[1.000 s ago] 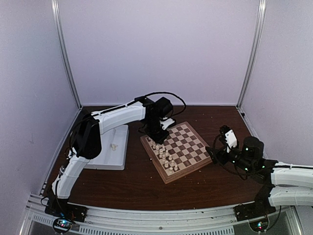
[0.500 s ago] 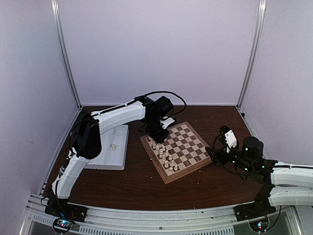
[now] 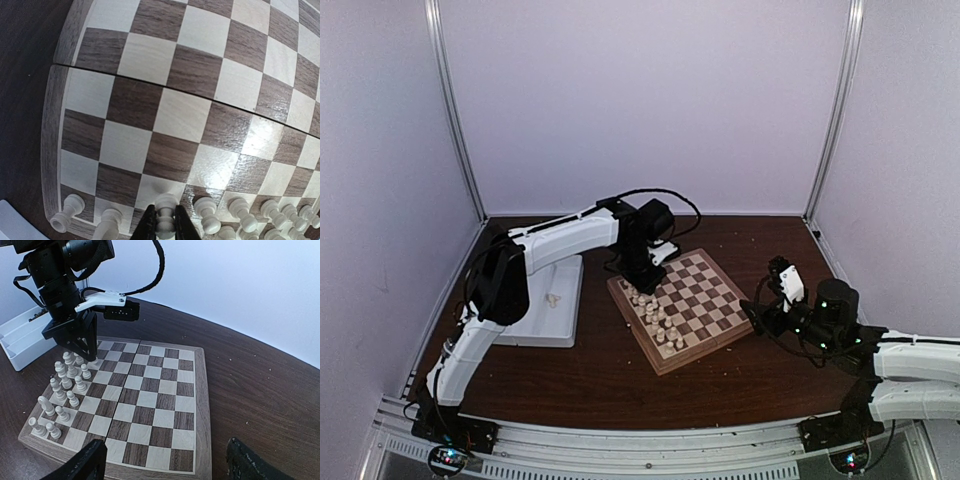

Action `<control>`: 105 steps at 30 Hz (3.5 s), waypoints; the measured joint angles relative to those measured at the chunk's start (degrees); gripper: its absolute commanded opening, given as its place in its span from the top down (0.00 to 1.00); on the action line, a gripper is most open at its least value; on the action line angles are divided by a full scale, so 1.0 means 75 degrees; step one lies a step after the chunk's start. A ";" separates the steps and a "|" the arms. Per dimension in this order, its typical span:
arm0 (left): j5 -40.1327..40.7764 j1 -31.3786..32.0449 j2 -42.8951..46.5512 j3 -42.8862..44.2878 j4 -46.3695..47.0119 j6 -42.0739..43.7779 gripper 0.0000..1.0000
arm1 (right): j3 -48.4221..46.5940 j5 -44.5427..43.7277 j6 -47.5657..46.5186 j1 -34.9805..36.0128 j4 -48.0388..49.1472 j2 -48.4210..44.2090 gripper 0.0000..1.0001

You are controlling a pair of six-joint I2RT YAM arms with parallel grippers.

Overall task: Set up the chess pieces on the board
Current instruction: Place the chess piece on the chessboard, then pick up the chess piece from the storage box.

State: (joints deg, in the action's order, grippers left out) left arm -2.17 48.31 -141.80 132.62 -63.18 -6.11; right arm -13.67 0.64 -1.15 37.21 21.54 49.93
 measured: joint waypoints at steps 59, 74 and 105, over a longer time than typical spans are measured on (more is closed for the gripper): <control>0.2250 -0.1279 0.4899 -0.7341 0.1638 -0.3943 0.84 | 0.0000 0.0224 -0.0023 0.0000 -0.0026 0.0041 0.17; 0.3512 -0.1279 0.4532 -0.8014 0.3042 -0.4913 0.77 | 0.0000 0.0271 -0.0026 0.0000 -0.0087 -0.0061 0.17; 0.3383 -0.1751 0.4048 -0.8119 0.3593 -0.5161 1.00 | 0.0000 0.0321 -0.0055 0.0000 -0.0134 -0.0032 0.18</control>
State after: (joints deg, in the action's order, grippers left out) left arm 23.20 35.18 -111.44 71.72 -36.23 -44.82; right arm -13.67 3.05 -1.56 37.21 20.53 49.69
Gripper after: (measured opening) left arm 0.131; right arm 0.814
